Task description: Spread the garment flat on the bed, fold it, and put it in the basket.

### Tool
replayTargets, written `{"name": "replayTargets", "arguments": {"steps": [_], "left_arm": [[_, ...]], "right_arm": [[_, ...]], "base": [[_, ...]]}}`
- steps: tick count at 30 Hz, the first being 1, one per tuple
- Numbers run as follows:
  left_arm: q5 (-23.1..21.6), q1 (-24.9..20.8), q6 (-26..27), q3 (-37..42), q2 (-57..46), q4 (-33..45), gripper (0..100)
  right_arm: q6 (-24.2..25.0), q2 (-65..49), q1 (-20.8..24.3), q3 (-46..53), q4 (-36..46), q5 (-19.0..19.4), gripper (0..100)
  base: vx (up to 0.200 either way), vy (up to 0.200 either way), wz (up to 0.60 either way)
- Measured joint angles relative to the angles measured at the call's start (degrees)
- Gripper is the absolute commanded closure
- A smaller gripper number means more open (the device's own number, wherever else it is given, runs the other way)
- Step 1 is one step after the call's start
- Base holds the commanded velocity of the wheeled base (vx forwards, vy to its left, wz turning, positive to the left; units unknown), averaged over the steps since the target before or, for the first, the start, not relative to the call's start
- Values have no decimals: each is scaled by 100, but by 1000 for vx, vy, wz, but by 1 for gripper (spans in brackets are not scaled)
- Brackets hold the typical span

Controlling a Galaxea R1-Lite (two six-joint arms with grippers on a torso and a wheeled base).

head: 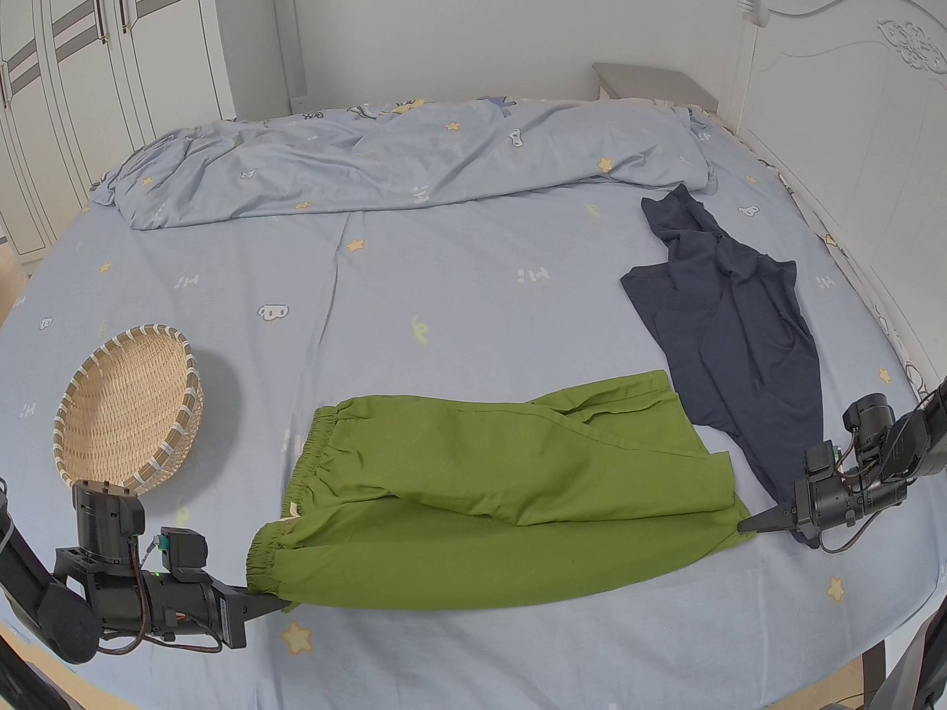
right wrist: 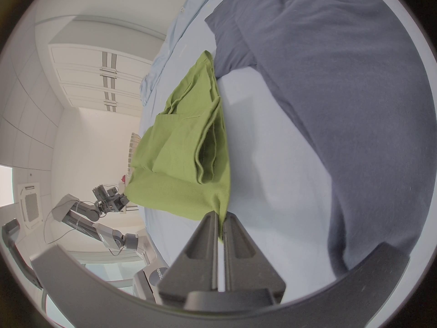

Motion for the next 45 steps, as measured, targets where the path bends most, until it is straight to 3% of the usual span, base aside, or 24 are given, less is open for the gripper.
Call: {"name": "replayTargets", "arguments": {"steps": [4,9,16,23,29,42,43,45], "left_arm": [[-2,162,6,65,-67,127,100],[1,336,37,116,-354,527,100],[1,467,133,144,-1165,1785,100],[4,672,656,163,-1652,2659,100],[6,820,840,174,-1646,2793,100],[1,1102,1324,177,-1053,2784,100],[0,1123,1330,179,-1003,2782,0],[1,1135,1335,179,-955,2778,0]], "right_arm": [[18,-369,267,124,217,-534,100],[35,-839,567,267,551,-806,100],[13,-1381,767,786,773,-1109,100],[2,-1641,883,1632,345,-1228,100],[2,-1768,968,2238,-124,-1276,100],[5,-1819,945,2673,-338,-1276,100],[2,-1805,957,2697,-354,-1276,100],[0,-1790,973,2716,-357,-1279,100]], "base": [[0,0,0],[0,0,0],[0,0,0],[0,0,0],[0,0,0],[0,0,0],[0,0,0],[0,0,0]]}}
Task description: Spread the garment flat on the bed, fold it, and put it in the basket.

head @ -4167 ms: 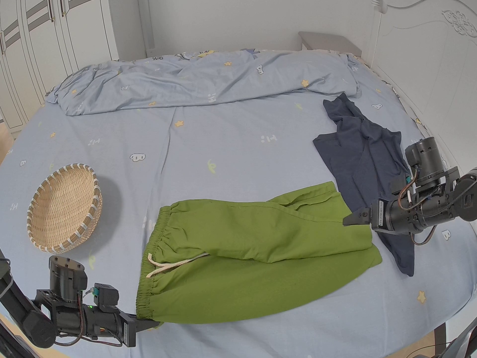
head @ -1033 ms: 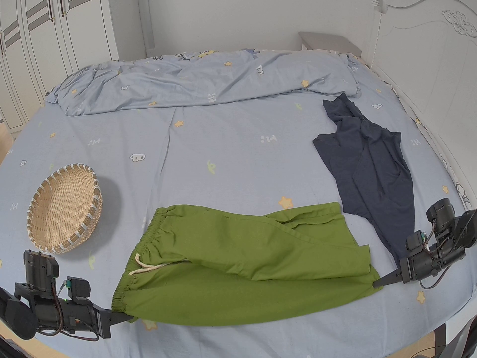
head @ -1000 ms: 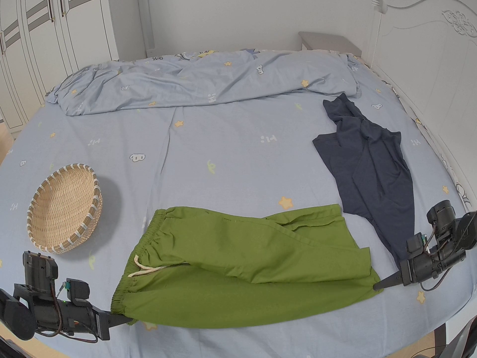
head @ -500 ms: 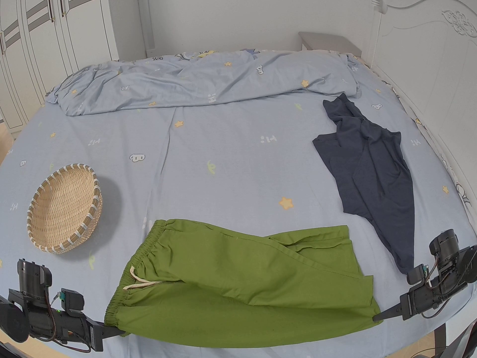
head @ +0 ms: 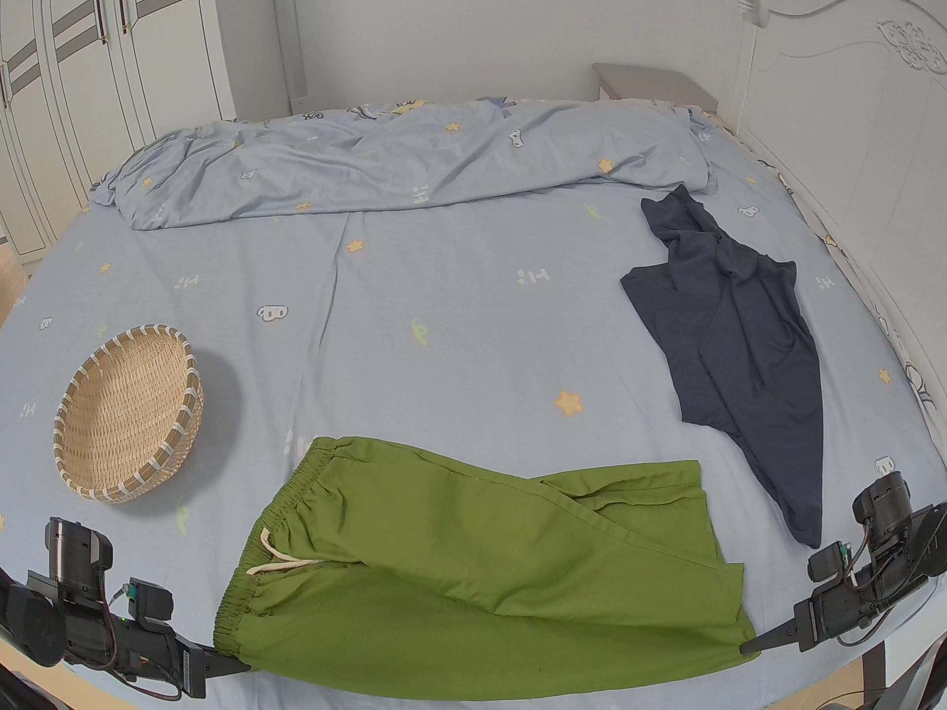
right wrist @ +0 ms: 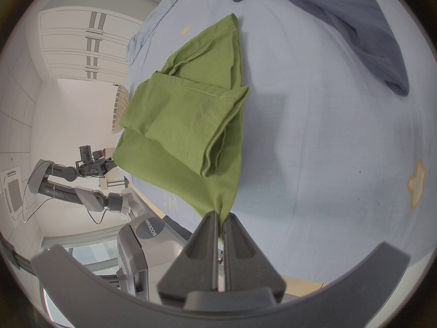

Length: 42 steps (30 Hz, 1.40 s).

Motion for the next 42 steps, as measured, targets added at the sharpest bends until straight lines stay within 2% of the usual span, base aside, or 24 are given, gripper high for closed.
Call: {"name": "replayTargets", "arguments": {"steps": [1,2,12,18,23,28,31,35,38,42], "left_arm": [[2,5,0,1,17,0,0],[0,5,0,6,34,-2,0],[-201,68,-38,-13,26,-27,0],[-718,499,-249,-173,-416,-22,0],[-992,901,-453,-611,-875,15,0],[-931,1028,-878,-1118,-1011,118,0],[-713,928,-1449,-1677,-917,180,0],[-266,542,-2350,-2481,-608,222,0],[95,134,-2750,-3134,-241,228,0],[374,-402,-2990,-3883,360,235,0]], "right_arm": [[0,6,13,7,-5,-4,100],[2,13,37,21,-10,-4,0],[5,-90,113,93,-21,2,0],[24,-492,28,79,-10,-41,0],[43,-931,-30,-65,1,-356,0],[49,-1146,-39,-347,12,-521,0],[65,-1163,-17,-618,22,-547,0],[188,-1091,6,-1092,23,-562,0],[341,-995,33,-1545,30,-572,0],[480,-833,52,-2102,26,-580,0]], "base": [[0,0,0],[0,0,0],[0,0,0],[0,0,0],[0,0,0],[0,0,0],[0,0,0],[0,0,0],[0,0,0],[0,0,0]]}}
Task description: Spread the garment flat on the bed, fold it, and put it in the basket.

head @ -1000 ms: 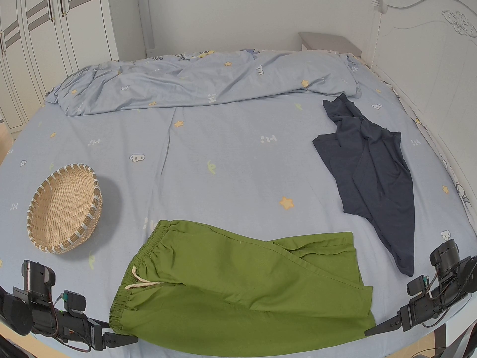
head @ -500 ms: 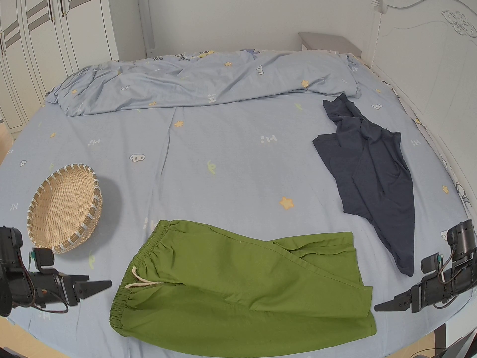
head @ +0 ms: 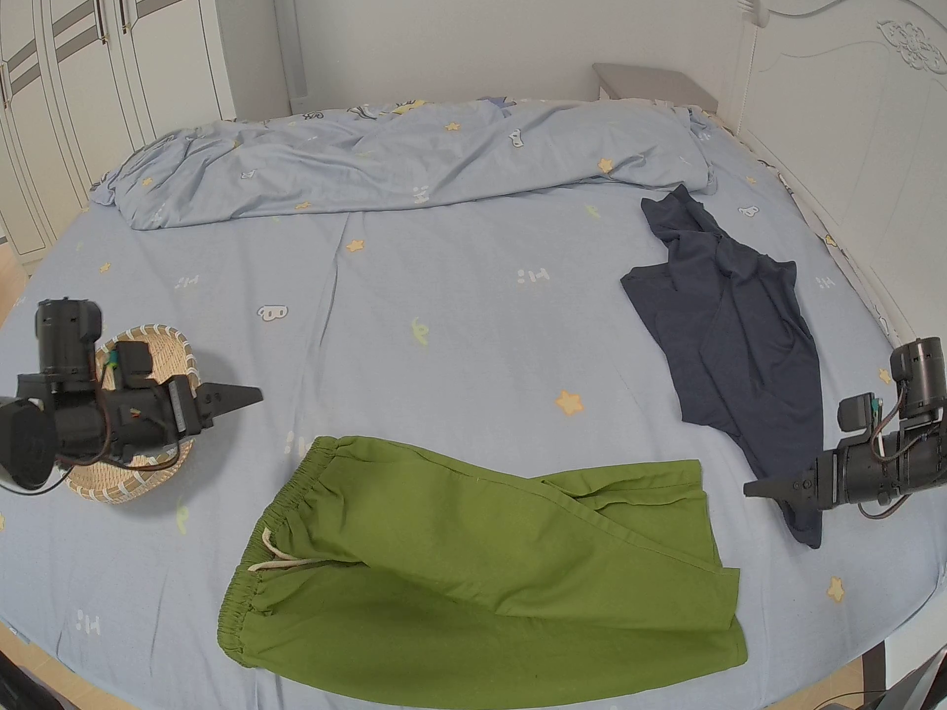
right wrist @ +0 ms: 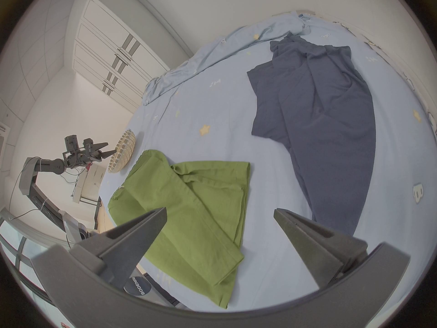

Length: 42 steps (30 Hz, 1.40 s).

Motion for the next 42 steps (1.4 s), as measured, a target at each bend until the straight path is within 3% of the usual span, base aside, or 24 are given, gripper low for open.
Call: {"name": "replayTargets", "arguments": {"steps": [5,15,21,32,33,42], "left_arm": [[137,-468,-84,-677,801,-7,0],[194,-755,-112,-1384,1970,-27,0],[208,-984,-112,-1527,2315,-29,0],[255,-1014,-110,-1556,2623,-257,0],[262,-1017,-110,-1556,2640,-260,100],[277,-1023,-110,-1538,2764,-262,100]], "right_arm": [[62,238,28,-267,2,-17,0],[88,417,48,-250,-4,-26,0],[106,452,52,-206,-6,-22,0],[112,513,71,-193,-6,-17,0],[112,524,82,-187,-13,-17,0],[112,585,117,-132,-26,-17,0]], "base": [[0,0,0],[0,0,0],[0,0,0],[0,0,0],[0,0,0],[0,0,0]]}}
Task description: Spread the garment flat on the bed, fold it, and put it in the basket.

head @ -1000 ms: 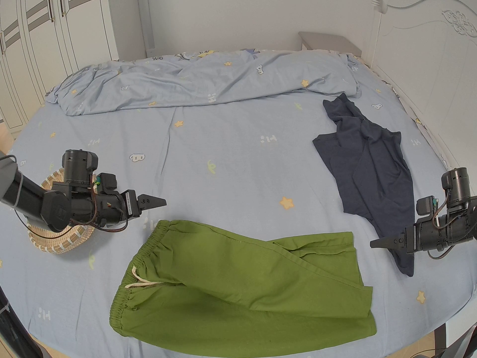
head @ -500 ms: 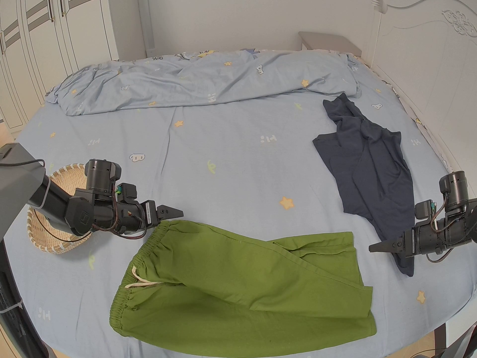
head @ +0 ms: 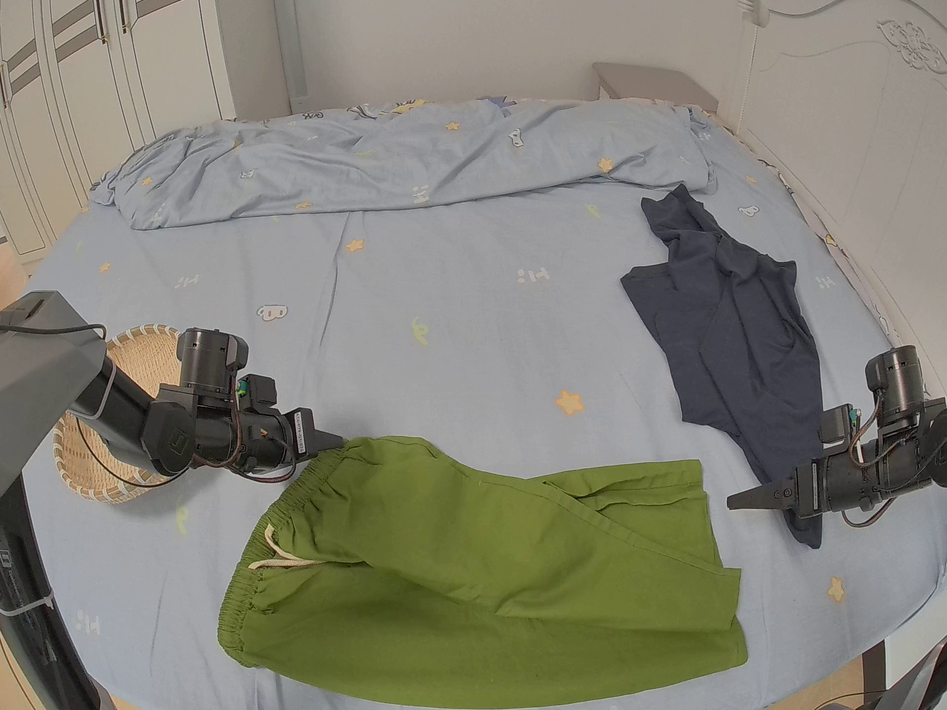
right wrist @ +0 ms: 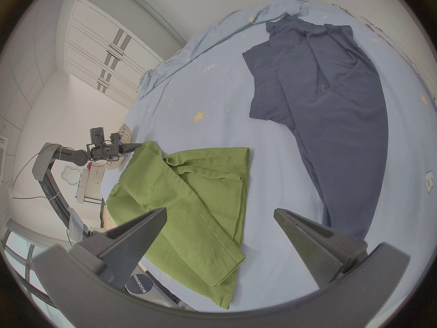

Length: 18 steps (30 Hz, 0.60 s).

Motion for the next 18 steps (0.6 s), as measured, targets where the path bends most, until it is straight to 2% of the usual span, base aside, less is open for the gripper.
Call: {"name": "replayTargets", "arguments": {"steps": [18], "left_arm": [[-2,130,-7,262,-350,6,100]], "right_arm": [[13,16,48,640,4,6,0]], "base": [[0,0,0]]}}
